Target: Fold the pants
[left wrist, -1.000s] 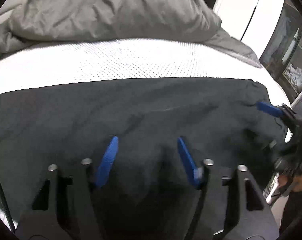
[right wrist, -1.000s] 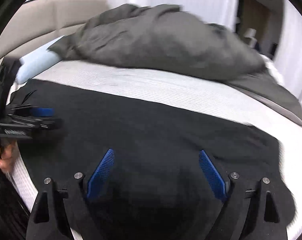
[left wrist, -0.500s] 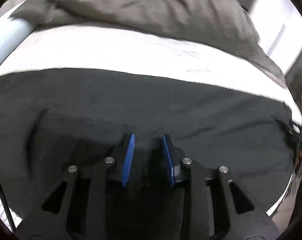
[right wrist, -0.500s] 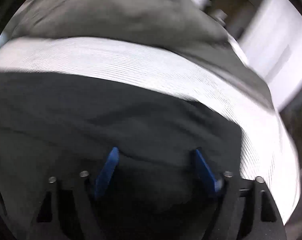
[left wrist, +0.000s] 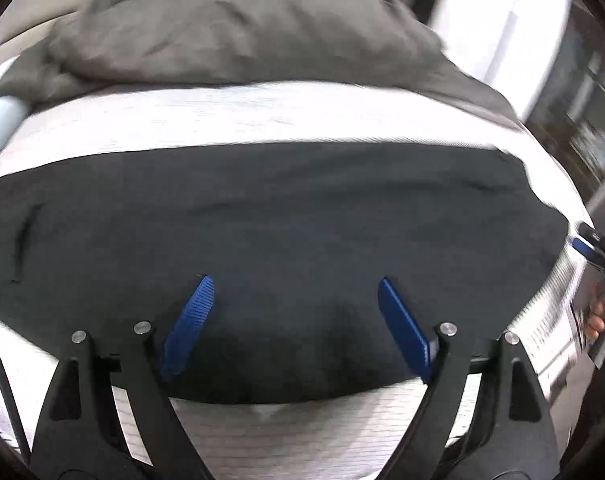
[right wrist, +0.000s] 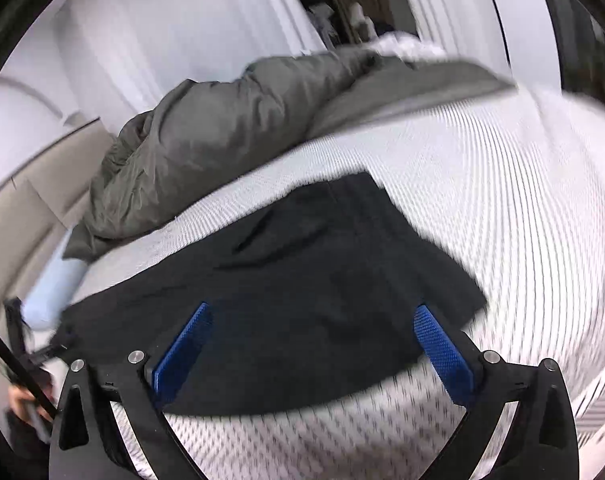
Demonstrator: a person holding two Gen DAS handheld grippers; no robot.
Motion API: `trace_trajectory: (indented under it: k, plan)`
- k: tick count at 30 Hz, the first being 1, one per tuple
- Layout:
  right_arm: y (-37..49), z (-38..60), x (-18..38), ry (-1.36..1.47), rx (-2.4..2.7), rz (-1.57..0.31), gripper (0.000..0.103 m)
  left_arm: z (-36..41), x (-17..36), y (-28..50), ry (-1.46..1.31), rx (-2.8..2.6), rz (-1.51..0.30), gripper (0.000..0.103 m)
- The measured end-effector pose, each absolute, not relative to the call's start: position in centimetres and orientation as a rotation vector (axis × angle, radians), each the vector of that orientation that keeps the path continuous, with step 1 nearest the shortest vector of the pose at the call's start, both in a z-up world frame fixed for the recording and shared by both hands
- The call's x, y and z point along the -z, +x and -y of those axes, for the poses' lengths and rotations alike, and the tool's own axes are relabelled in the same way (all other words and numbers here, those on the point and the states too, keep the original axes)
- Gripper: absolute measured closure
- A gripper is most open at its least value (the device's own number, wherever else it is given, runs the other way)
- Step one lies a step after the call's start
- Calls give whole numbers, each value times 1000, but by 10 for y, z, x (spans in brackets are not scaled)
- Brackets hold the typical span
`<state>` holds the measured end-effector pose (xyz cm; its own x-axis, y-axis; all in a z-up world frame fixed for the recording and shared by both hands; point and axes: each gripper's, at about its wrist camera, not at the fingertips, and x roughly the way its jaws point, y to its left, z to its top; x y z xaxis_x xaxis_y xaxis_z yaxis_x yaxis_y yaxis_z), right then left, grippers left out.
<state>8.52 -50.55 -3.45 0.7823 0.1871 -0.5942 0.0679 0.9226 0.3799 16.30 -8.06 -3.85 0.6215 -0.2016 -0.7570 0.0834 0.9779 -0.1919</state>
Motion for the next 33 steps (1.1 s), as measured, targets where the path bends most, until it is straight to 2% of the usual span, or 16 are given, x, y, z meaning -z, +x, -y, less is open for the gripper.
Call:
trace_trajectory:
  k: [4,7,9,16,26,30,33]
  plan:
    - [72,527,62,511,-36,-715,1,143,55,166,-69,240,-917,20]
    - [71,537,75,585,-48,-687,1,170,77,164,8,199,-881,9]
    - [69,532,72,532,-26,-676,1,172,84,155,4,184,-822,4]
    - [73,448,40,180,-77,-619,1,164,90,147,-42,155,-778,3]
    - [134,296,53,-130,-353,-728,1,154,91,150,-53,153,-769,3]
    - [141,291,82,-254,-287,-766,1,154,90,150,-42,160,-768,3]
    - [127,343,82,-178,-218,-738,1,151,90,149,-53,174,-764,3]
